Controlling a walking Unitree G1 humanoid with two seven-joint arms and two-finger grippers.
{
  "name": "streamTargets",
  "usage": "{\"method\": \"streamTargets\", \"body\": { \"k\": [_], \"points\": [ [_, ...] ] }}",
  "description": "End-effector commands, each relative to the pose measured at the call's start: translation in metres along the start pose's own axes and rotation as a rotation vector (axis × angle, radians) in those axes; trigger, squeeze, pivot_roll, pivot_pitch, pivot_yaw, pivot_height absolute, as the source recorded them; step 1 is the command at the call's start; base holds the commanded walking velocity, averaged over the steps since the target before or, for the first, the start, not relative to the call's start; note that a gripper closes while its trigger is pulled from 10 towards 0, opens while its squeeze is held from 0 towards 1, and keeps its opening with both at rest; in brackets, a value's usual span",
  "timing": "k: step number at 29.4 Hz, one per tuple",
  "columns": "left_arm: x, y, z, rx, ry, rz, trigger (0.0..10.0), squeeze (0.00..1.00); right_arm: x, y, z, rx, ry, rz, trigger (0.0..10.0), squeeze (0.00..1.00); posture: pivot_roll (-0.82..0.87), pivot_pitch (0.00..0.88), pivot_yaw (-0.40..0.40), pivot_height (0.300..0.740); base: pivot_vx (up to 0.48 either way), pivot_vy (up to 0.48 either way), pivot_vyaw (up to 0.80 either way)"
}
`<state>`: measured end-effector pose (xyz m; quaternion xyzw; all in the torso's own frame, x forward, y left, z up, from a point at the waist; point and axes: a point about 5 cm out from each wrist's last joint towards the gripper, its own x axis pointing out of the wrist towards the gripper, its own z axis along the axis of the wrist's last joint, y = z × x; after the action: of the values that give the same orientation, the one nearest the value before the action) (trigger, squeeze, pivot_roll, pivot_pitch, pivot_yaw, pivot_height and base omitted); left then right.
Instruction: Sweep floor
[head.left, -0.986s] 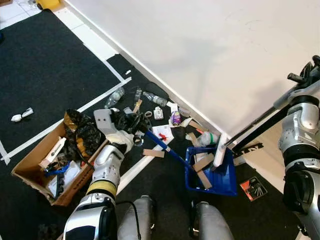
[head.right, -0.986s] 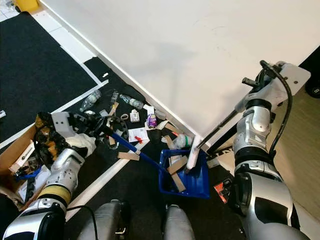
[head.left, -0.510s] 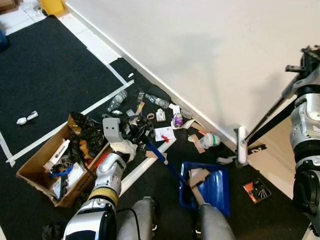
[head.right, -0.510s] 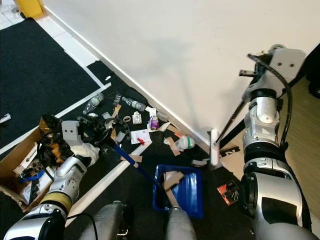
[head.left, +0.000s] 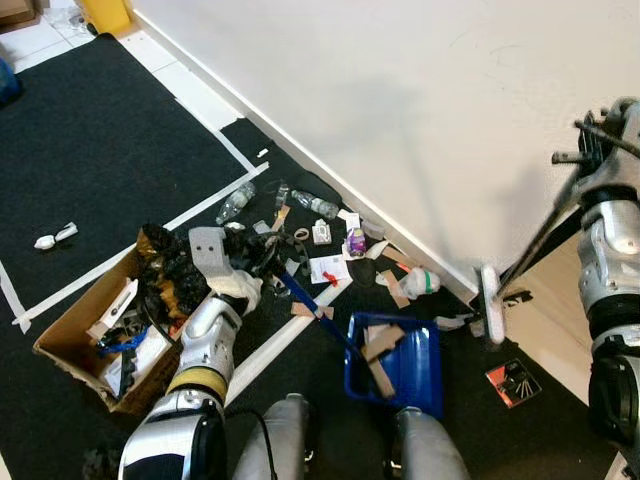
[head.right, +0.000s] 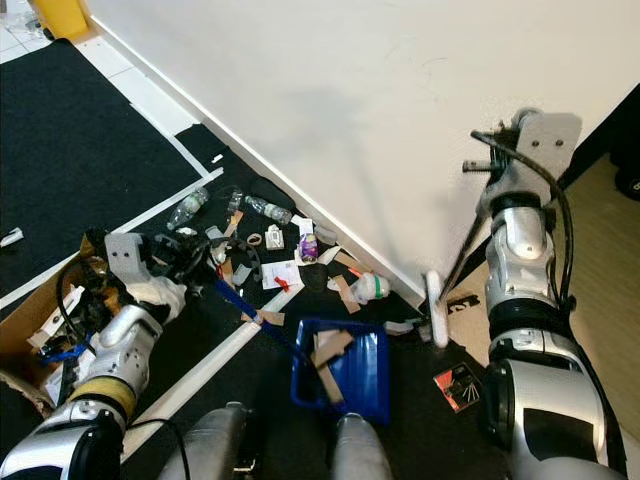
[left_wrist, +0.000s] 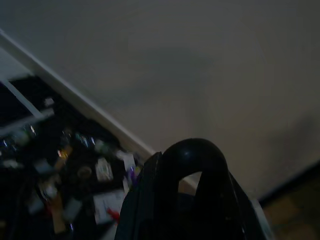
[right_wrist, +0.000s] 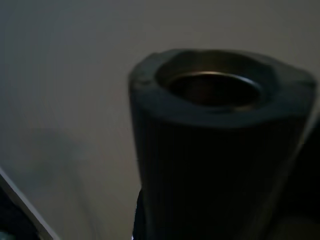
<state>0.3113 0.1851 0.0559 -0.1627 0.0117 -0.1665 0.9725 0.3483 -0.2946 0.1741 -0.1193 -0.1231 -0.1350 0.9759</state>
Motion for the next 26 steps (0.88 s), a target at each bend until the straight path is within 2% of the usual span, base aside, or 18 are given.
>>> {"method": "streamTargets", "body": {
  "k": [1,5,9,21,26],
  "points": [
    [0.000,0.004,0.010,-0.002,-0.050,-0.001,10.0,0.00,-0.002,-0.013,-0.002,-0.114,0.022,-0.021,10.0,0.00,0.10,0.068,-0.031,0.740,0.000,0.000,0.00],
    [0.000,0.009,0.017,-0.007,-0.074,0.013,10.0,0.00,-0.004,-0.018,-0.005,-0.156,0.035,-0.045,10.0,0.00,0.10,0.068,-0.031,0.740,0.000,-0.150,0.00],
    [-0.001,0.010,0.018,-0.008,-0.077,0.013,10.0,0.00,-0.004,-0.019,-0.005,-0.153,0.038,-0.049,10.0,0.00,0.10,0.070,-0.029,0.740,0.000,-0.313,0.00],
    [-0.003,0.011,0.014,-0.011,-0.055,0.006,10.0,0.00,-0.010,-0.001,-0.018,-0.138,0.098,-0.009,10.0,0.00,0.10,0.064,-0.037,0.740,0.000,-0.330,0.00],
    [-0.004,0.011,0.013,-0.014,-0.050,0.004,10.0,0.00,-0.010,0.004,-0.019,-0.139,0.103,-0.003,10.0,0.00,0.10,0.063,-0.038,0.740,0.249,-0.389,0.00]
  ]
}}
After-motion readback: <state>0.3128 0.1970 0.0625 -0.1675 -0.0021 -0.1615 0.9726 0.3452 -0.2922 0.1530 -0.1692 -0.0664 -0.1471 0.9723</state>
